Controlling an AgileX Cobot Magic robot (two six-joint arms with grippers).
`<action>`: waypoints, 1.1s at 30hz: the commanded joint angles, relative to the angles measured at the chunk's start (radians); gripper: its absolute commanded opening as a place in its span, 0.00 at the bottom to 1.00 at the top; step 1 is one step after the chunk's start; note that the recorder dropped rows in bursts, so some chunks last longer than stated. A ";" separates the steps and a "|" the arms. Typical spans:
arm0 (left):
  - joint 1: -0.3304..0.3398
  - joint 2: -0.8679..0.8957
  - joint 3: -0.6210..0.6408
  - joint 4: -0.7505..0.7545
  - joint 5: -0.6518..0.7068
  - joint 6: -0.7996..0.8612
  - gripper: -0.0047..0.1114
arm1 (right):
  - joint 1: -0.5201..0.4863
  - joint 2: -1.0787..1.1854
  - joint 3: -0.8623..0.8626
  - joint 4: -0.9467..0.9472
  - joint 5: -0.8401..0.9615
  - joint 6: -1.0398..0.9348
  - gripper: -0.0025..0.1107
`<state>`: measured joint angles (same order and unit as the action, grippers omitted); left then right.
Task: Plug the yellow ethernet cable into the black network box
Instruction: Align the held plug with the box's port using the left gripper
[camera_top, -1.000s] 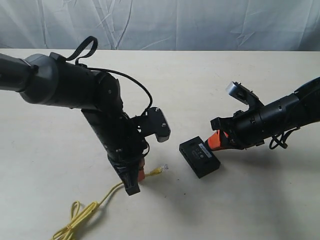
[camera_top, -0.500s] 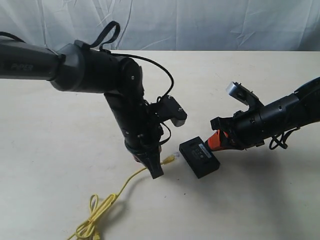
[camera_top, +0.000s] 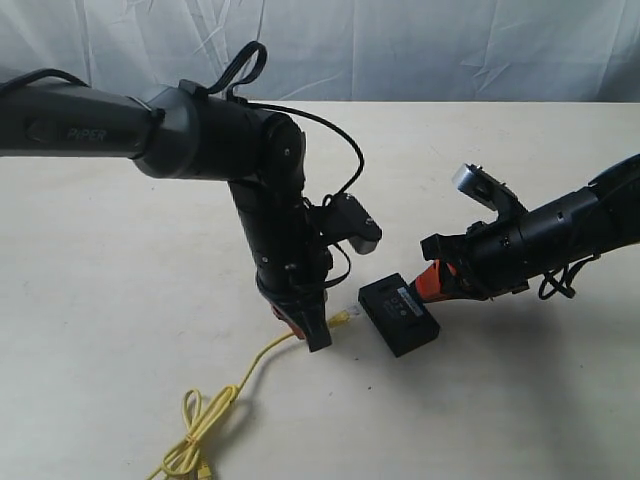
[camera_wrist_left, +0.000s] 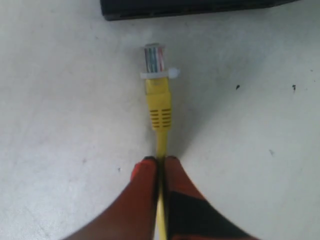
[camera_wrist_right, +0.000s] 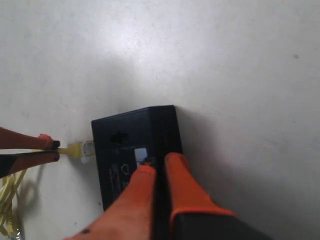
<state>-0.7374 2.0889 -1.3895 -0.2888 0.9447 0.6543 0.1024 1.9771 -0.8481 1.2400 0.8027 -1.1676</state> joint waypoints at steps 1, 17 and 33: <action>-0.005 0.004 -0.008 0.005 -0.009 -0.008 0.04 | 0.005 0.001 0.004 -0.031 -0.009 -0.007 0.07; -0.043 0.025 -0.053 0.064 -0.032 -0.030 0.04 | 0.005 0.001 0.004 -0.031 -0.011 -0.007 0.07; -0.045 0.070 -0.079 0.080 -0.014 -0.052 0.04 | 0.005 0.001 0.004 -0.031 -0.005 -0.007 0.07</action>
<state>-0.7774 2.1504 -1.4624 -0.2117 0.9260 0.6106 0.1024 1.9771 -0.8481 1.2386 0.8047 -1.1676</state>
